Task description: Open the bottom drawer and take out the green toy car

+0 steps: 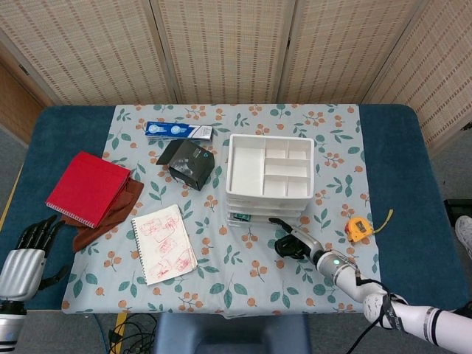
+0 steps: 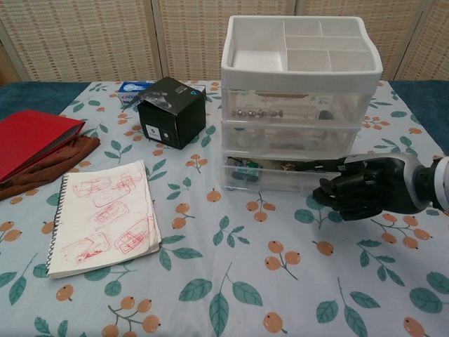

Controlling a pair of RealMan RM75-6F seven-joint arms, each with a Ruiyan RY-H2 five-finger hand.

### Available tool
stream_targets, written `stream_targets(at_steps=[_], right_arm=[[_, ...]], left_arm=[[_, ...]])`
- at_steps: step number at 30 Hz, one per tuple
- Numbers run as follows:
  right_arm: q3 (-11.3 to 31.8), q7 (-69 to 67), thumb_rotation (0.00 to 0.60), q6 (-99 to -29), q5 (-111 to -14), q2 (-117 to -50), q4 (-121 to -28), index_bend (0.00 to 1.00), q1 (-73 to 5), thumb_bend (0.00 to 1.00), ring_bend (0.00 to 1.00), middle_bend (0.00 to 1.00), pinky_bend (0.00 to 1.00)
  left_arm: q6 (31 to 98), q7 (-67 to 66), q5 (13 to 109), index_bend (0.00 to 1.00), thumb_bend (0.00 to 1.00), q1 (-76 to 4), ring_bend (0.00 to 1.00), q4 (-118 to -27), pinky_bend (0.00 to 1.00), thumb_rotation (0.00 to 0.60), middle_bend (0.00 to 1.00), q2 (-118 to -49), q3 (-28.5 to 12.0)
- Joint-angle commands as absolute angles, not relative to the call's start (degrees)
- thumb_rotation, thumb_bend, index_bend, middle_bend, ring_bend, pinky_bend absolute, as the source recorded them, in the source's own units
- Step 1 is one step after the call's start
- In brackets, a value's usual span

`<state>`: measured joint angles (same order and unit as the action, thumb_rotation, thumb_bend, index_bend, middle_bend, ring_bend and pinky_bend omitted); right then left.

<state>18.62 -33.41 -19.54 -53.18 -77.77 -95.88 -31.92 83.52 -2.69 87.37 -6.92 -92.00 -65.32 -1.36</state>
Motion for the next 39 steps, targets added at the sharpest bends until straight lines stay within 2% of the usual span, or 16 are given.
stream_targets(at_steps=[1,7,30,32,35,39], right_arm=[[18.17,-33.24,0.600,-19.57,-53.12,-77.44,-96.25,0.07,-32.02,0.78,0.97,0.77,1.00],[16.97,-33.16,0.600,-19.32,-54.20,-75.80,-98.10,0.10,-31.29,0.77,0.97,0.77,1.00],[14.54,-34.04,0.600,-18.68,-64.84,-70.50,-106.58,0.10,-26.18,0.76,0.97,0.75,1.00],[14.44,-32.91,0.600,-20.48,-67.00,-70.19,-106.89,0.07,-25.70,0.70,0.97,0.74,1.00],[13.90,-30.92,0.600,-22.97,-70.62,-69.15,-107.74,0.04,-25.21,0.54,0.96,0.73,1.00],[13.44,-27.91,0.600,-24.90,-76.20,-66.34,-109.17,0.03,-25.82,0.43,0.94,0.70,1.00]], left_arm=[[83.54,-2.66,87.37,0.09,0.23,-6.93,0.07,-92.01,0.09,0.600,0.05,-65.33,-1.37],[83.39,-2.72,87.55,0.09,0.23,-7.07,0.07,-91.97,0.09,0.600,0.05,-65.44,-1.31],[82.76,-2.36,87.78,0.09,0.23,-7.56,0.07,-91.62,0.09,0.600,0.05,-65.99,-1.12],[82.78,-2.37,87.78,0.09,0.23,-7.55,0.07,-91.59,0.09,0.600,0.05,-65.98,-1.10],[82.86,-2.38,87.64,0.09,0.23,-7.46,0.07,-91.54,0.09,0.600,0.05,-65.94,-1.09],[83.03,-2.39,87.54,0.09,0.23,-7.34,0.07,-91.53,0.09,0.600,0.05,-65.80,-1.12]])
